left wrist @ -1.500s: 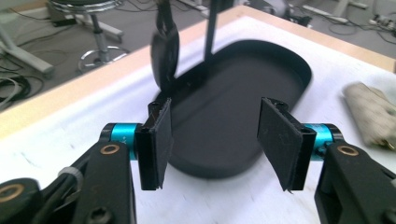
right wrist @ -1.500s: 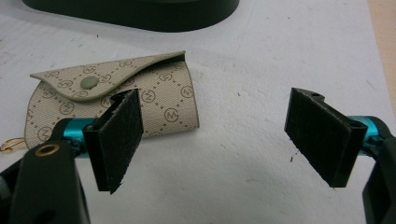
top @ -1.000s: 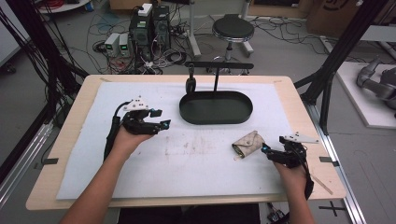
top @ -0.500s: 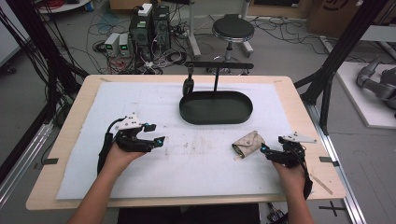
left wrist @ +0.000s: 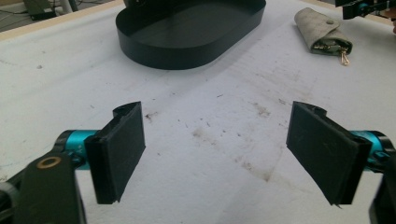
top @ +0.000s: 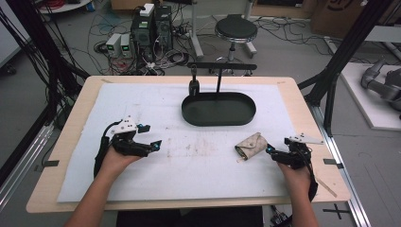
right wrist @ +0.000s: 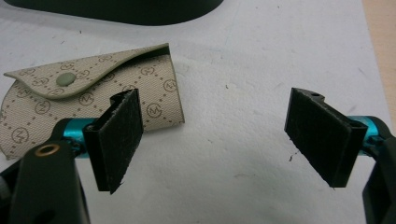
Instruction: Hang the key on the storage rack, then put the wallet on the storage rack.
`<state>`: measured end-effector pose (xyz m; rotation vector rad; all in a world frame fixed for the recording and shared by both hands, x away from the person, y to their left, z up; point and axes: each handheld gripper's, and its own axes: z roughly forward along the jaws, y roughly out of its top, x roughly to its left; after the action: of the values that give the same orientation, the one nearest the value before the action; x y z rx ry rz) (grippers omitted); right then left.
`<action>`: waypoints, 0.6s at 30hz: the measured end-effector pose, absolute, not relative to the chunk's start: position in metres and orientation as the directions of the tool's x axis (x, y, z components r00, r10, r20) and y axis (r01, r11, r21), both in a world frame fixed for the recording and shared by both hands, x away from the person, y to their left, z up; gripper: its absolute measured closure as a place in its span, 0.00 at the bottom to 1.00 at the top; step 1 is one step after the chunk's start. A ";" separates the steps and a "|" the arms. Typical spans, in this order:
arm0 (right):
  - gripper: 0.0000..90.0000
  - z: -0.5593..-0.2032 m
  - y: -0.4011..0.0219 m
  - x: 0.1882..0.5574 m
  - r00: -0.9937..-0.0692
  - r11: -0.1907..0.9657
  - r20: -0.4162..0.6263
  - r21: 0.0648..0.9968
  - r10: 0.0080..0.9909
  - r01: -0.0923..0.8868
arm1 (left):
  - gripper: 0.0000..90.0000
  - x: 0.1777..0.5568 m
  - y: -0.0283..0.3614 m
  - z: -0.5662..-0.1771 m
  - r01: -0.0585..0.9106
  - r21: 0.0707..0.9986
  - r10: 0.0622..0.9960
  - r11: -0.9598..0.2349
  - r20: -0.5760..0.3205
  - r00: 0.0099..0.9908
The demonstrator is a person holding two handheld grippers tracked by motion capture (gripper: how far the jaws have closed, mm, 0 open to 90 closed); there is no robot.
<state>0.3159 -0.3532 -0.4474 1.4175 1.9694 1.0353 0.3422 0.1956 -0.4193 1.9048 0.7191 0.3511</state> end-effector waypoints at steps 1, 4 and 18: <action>0.22 -0.447 -0.354 0.316 -0.334 0.168 0.036 0.809 0.942 0.563 | 0.19 0.342 0.196 -0.419 0.324 0.898 0.623 -0.297 -0.075 0.779; 0.22 -0.447 -0.355 0.316 -0.330 0.166 0.035 0.810 0.943 0.562 | 0.17 0.344 0.197 -0.420 0.325 0.901 0.627 -0.286 -0.081 0.775; 0.22 -0.445 -0.357 0.311 -0.333 0.169 0.032 0.813 0.943 0.558 | 0.16 0.343 0.191 -0.420 0.338 0.894 0.627 -0.296 -0.085 0.775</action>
<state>0.3107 -0.3573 -0.4455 1.4130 1.9628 1.0365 0.3434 0.1908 -0.4205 1.9082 0.7330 0.3416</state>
